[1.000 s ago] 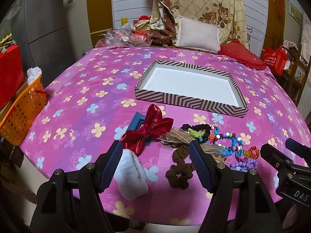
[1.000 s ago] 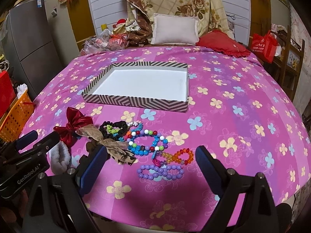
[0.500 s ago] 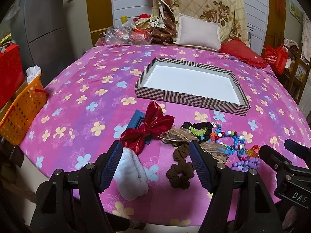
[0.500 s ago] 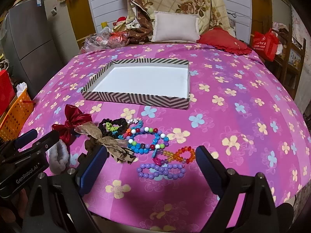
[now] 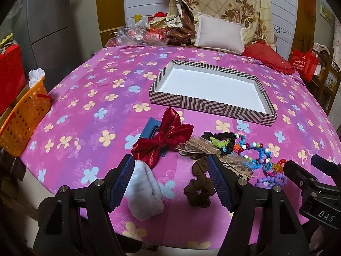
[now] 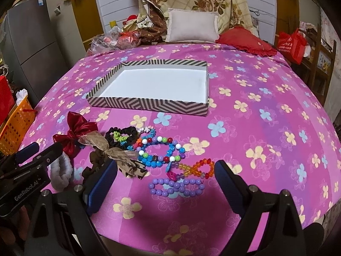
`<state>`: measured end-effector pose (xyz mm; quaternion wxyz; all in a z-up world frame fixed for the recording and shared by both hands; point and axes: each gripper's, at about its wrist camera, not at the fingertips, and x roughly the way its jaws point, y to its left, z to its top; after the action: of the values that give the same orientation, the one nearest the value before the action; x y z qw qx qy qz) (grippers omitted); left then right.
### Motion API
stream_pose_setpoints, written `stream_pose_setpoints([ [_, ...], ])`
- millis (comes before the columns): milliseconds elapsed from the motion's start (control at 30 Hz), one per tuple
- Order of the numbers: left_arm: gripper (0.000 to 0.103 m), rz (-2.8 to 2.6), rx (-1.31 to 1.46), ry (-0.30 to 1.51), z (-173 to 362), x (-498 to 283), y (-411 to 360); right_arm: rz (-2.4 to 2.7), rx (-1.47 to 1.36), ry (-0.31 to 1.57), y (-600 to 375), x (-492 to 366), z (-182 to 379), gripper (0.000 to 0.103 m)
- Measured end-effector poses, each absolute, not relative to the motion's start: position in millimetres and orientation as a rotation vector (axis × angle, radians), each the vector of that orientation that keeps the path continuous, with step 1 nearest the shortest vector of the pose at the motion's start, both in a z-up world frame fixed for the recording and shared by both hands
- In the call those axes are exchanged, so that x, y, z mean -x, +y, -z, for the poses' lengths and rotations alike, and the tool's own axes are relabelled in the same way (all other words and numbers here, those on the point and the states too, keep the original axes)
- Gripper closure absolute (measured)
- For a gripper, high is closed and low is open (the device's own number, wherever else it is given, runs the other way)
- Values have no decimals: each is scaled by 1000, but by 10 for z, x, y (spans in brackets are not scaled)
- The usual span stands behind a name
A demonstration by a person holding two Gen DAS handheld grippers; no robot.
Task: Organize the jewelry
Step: 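Move both tools toward the white scrunchie and brown ribbon bow, then grasp the white fuzzy scrunchie with the left tool while the right tool grasps the brown ribbon bow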
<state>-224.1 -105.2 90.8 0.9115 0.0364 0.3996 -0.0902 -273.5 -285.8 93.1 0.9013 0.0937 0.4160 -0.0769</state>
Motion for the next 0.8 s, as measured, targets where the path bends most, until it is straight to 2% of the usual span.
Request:
stream_pose_setpoints([
  [433,33,166,-47,846,-880,2159,-927,157,-200,878,-2891,2670,-893,8],
  [800,33,106,56,884,-897,2008,-453,100,-180,894,-2832,2503,-808,8],
])
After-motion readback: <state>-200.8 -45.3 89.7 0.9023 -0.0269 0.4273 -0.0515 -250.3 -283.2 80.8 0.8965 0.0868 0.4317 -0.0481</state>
